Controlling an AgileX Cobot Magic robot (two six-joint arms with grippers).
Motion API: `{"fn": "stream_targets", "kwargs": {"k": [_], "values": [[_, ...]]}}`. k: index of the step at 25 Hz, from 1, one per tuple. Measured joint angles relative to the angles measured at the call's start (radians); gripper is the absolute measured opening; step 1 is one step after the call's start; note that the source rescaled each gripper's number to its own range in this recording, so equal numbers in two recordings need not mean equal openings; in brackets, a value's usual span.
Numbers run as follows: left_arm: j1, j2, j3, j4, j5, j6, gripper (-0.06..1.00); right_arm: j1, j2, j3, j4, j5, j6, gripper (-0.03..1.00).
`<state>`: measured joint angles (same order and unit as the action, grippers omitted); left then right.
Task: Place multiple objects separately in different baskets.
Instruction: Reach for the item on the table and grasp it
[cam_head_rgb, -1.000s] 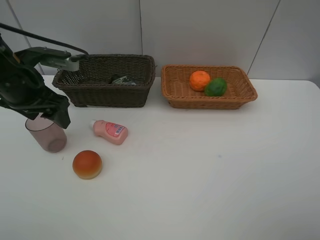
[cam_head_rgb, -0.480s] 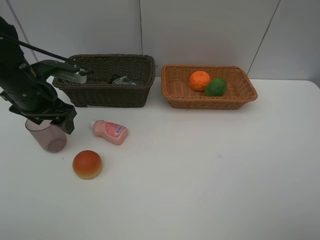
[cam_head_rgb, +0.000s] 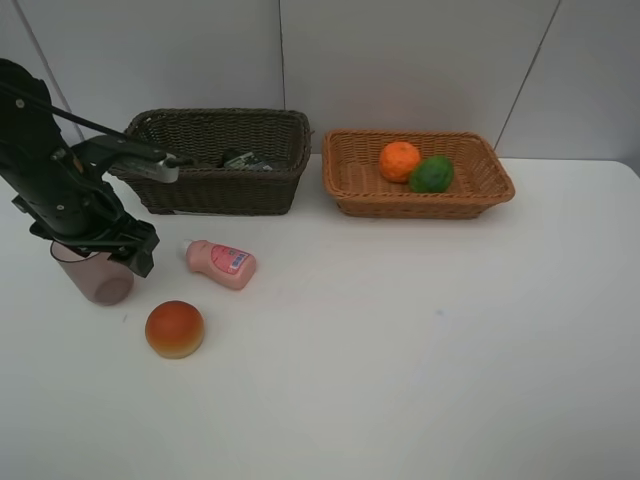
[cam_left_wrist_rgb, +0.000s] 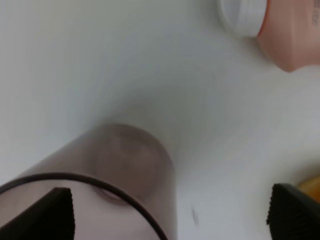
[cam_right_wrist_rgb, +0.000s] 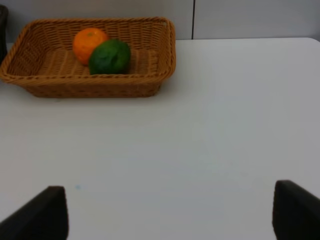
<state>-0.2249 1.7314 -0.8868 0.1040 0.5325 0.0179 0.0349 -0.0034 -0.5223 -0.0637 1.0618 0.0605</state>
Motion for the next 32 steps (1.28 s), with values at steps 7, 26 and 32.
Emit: {"fn": "stream_targets", "kwargs": {"k": [7, 26, 32], "values": [[0.0, 0.0, 0.023, 0.003, -0.033, 0.0, 1.0, 0.0, 0.0, 0.0, 0.0, 0.0, 0.0, 0.63], [0.0, 0.047, 0.075, 0.022, -0.132, 0.018, 1.0, 0.0, 0.0, 0.0, 0.0, 0.0, 0.0, 0.63], [0.0, 0.05, 0.075, 0.023, -0.134, 0.018, 0.86, 0.0, 0.0, 0.0, 0.0, 0.0, 0.0, 0.63]]}}
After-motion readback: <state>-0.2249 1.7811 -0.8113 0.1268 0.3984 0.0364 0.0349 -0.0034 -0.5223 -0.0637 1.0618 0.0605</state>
